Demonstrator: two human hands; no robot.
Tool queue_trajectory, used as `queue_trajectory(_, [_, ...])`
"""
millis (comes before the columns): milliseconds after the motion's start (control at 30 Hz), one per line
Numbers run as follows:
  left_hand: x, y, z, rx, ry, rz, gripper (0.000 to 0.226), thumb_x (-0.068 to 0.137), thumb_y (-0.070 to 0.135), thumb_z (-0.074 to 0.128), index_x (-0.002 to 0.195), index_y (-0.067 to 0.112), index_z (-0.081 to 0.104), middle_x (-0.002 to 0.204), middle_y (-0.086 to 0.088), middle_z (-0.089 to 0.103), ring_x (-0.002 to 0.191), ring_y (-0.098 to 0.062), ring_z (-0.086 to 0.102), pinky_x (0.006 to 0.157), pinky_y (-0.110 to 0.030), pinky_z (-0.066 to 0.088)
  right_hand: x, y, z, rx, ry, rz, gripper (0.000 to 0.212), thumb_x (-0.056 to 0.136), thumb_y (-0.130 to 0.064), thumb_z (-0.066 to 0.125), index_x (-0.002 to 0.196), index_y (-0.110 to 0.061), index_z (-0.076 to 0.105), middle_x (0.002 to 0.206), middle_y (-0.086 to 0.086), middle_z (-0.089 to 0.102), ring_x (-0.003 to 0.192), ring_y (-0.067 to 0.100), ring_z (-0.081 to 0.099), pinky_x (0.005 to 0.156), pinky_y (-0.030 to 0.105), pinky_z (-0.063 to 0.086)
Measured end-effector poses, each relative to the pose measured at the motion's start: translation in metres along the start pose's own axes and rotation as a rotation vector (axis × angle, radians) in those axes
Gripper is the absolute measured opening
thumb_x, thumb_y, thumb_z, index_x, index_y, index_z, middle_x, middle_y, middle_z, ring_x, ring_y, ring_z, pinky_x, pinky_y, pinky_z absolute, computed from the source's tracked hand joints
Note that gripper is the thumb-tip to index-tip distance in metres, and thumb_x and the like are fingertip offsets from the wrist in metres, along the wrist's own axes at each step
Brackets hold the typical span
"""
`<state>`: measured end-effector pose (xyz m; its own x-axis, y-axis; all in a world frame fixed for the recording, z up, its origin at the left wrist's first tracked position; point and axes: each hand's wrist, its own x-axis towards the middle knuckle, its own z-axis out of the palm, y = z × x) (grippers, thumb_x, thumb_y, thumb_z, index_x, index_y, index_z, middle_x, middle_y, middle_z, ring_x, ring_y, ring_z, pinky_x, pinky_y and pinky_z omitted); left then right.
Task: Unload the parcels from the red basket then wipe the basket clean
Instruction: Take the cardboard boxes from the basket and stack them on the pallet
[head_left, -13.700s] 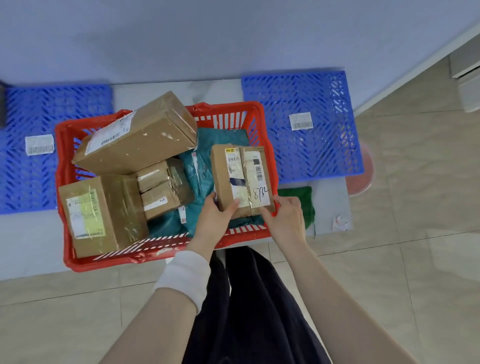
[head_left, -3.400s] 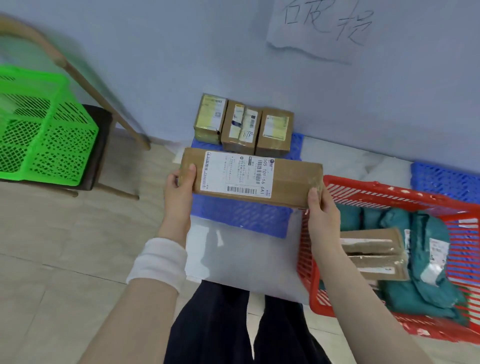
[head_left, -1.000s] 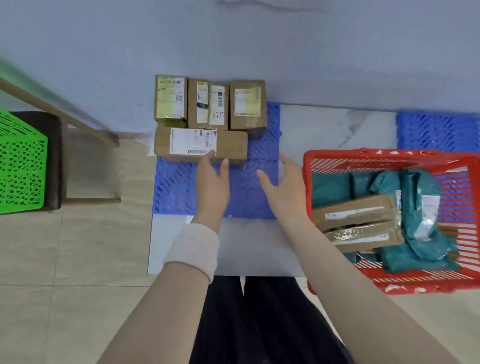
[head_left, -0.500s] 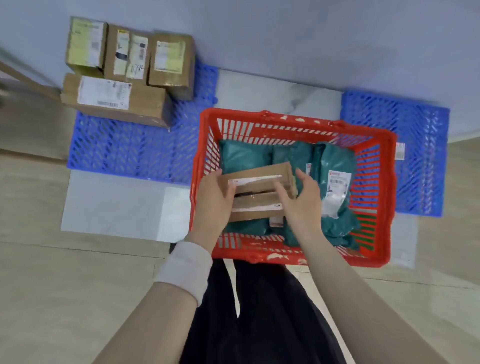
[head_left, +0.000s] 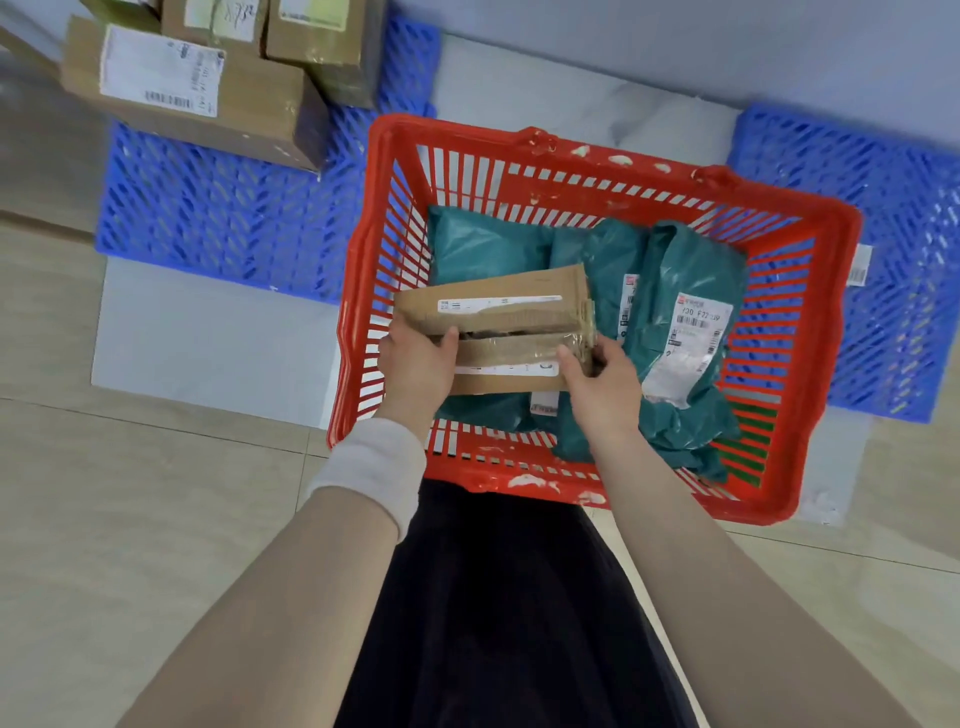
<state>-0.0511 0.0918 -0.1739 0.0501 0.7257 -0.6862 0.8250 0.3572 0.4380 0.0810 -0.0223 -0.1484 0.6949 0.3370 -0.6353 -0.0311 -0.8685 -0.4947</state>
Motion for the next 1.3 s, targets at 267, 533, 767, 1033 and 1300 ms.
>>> queue_trajectory(267, [-0.041, 0.024, -0.035, -0.040, 0.122, 0.112, 0.046, 0.087, 0.031, 0.056, 0.124, 0.006, 0.050, 0.123, -0.018, 0.054, 0.118, -0.031, 0.046, 0.103, -0.044, 0.038, -0.031, -0.021, -0.046, 0.156, 0.050, 0.033, 0.042, 0.091, -0.033, 0.055, 0.129, -0.015, 0.050, 0.118, -0.002, 0.058, 0.108, 0.015, 0.053, 0.094, 0.029, 0.040])
queue_trajectory(533, [-0.070, 0.052, -0.125, -0.545, 0.096, 0.293, 0.033, 0.086, 0.020, 0.059, 0.117, 0.024, 0.048, 0.111, 0.005, 0.056, 0.100, -0.009, 0.054, 0.087, -0.021, 0.046, -0.095, -0.093, -0.058, 0.317, 0.220, -0.160, 0.036, 0.088, -0.037, 0.057, 0.119, -0.019, 0.054, 0.115, -0.001, 0.059, 0.104, 0.012, 0.056, 0.085, 0.022, 0.041])
queue_trajectory(767, [0.001, 0.004, -0.272, -0.721, 0.189, 0.347, 0.032, 0.089, 0.017, 0.056, 0.114, 0.034, 0.047, 0.105, 0.005, 0.062, 0.086, 0.007, 0.057, 0.070, -0.007, 0.044, -0.139, -0.201, 0.048, 0.296, 0.083, -0.312, 0.034, 0.086, -0.040, 0.059, 0.115, -0.033, 0.043, 0.111, -0.009, 0.056, 0.101, 0.007, 0.056, 0.079, 0.015, 0.044])
queue_trajectory(1033, [0.156, -0.079, -0.350, -0.530, 0.190, 0.204, 0.033, 0.087, 0.014, 0.058, 0.119, 0.013, 0.053, 0.111, 0.000, 0.060, 0.097, -0.014, 0.054, 0.085, -0.024, 0.042, -0.098, -0.254, 0.235, 0.185, -0.117, -0.085, 0.039, 0.091, -0.023, 0.056, 0.125, -0.010, 0.042, 0.108, 0.001, 0.058, 0.095, 0.015, 0.056, 0.085, 0.030, 0.046])
queue_trajectory(1300, [0.277, -0.119, -0.327, -0.390, 0.097, 0.110, 0.033, 0.086, 0.017, 0.058, 0.118, 0.012, 0.050, 0.112, -0.002, 0.058, 0.100, -0.017, 0.053, 0.094, -0.033, 0.044, -0.018, -0.249, 0.338, 0.166, -0.154, 0.199, 0.045, 0.089, -0.024, 0.058, 0.126, -0.010, 0.039, 0.124, 0.011, 0.056, 0.111, 0.031, 0.058, 0.097, 0.050, 0.046])
